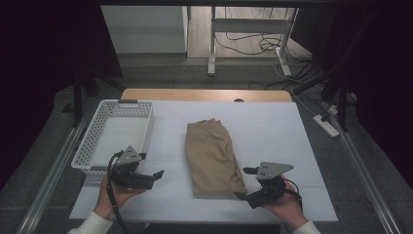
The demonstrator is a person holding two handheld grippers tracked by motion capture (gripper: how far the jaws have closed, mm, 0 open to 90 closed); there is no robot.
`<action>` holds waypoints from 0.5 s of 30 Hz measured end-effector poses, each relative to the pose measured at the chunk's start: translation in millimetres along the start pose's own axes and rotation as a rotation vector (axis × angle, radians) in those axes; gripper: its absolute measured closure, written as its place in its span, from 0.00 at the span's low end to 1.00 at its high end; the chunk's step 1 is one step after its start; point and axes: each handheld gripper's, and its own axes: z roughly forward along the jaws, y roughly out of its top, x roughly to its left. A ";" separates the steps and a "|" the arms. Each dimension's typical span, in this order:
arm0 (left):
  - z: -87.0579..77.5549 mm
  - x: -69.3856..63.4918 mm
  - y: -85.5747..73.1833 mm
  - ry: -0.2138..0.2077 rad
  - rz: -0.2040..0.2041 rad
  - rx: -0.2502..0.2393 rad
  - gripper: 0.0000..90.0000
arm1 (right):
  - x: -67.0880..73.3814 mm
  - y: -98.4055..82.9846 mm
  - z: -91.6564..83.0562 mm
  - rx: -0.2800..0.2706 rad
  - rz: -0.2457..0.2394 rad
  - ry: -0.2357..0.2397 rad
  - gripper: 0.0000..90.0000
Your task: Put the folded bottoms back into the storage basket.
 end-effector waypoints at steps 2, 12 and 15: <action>0.6 -0.3 -0.1 -0.001 0.001 0.003 0.11 | 1.3 -0.1 3.8 0.012 -0.003 0.007 0.16; 2.1 -0.3 -0.6 0.001 0.000 0.010 0.11 | 9.0 1.7 18.9 0.074 -0.052 0.026 0.16; 3.0 -0.8 -0.5 0.000 0.001 0.013 0.11 | 10.0 2.6 22.4 0.084 -0.058 0.028 0.16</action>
